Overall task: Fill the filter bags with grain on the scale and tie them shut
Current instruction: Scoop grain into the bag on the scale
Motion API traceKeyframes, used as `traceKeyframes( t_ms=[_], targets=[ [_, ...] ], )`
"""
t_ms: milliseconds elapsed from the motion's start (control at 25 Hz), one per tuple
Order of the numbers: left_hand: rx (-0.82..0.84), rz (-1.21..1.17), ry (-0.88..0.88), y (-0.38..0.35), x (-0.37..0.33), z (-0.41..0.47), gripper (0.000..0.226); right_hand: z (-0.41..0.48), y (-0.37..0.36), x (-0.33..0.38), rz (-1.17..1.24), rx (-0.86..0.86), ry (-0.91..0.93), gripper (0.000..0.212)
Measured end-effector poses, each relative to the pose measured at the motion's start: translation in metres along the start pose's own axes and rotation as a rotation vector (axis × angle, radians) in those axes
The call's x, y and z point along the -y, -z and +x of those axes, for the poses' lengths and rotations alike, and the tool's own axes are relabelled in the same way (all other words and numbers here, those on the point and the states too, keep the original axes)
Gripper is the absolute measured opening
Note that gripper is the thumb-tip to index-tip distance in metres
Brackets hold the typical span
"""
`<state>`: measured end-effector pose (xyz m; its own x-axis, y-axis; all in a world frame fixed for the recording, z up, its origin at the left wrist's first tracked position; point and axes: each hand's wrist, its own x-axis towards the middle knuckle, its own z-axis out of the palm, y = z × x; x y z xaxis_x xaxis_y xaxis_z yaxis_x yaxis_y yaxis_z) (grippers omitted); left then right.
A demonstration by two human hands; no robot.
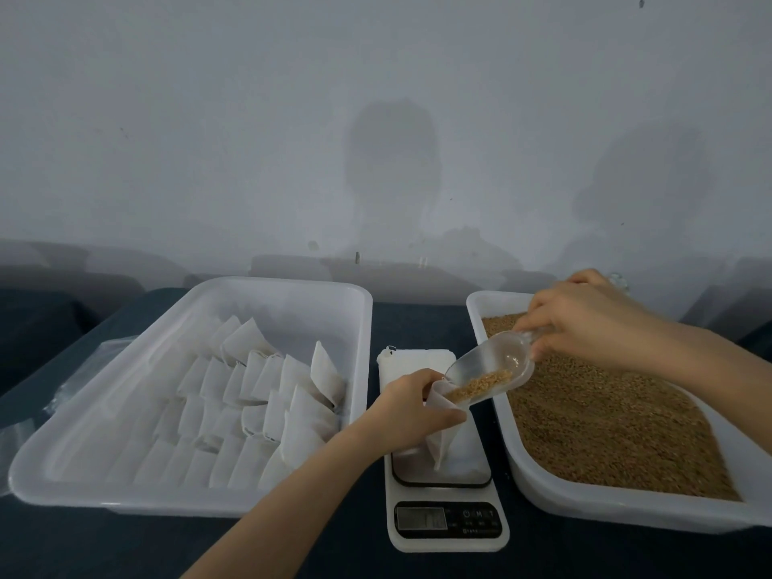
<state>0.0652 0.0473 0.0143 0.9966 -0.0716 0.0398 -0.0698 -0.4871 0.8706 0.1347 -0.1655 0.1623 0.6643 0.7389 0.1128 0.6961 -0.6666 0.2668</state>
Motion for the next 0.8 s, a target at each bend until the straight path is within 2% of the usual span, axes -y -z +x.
traceKeyframes(
  t_ms=[280,440,560,640,800],
  targets=[
    [-0.008,0.007,0.019,0.0,0.001,0.0,0.045,0.004,0.017,0.028,-0.274,-0.016,0.07,0.031],
    [-0.005,0.019,0.025,0.0,0.001,0.0,0.051,-0.01,0.02,0.046,-0.411,-0.106,0.15,0.025],
    [0.0,0.003,0.011,0.001,0.001,-0.001,0.051,-0.017,0.019,0.051,-0.518,-0.266,0.207,0.013],
    [-0.003,-0.012,0.007,0.0,0.001,-0.002,0.05,-0.02,0.017,0.051,-0.567,-0.353,0.222,0.013],
    [-0.009,-0.013,0.014,0.001,0.002,-0.002,0.053,-0.021,0.016,0.05,-0.603,-0.381,0.25,0.016]
  ],
)
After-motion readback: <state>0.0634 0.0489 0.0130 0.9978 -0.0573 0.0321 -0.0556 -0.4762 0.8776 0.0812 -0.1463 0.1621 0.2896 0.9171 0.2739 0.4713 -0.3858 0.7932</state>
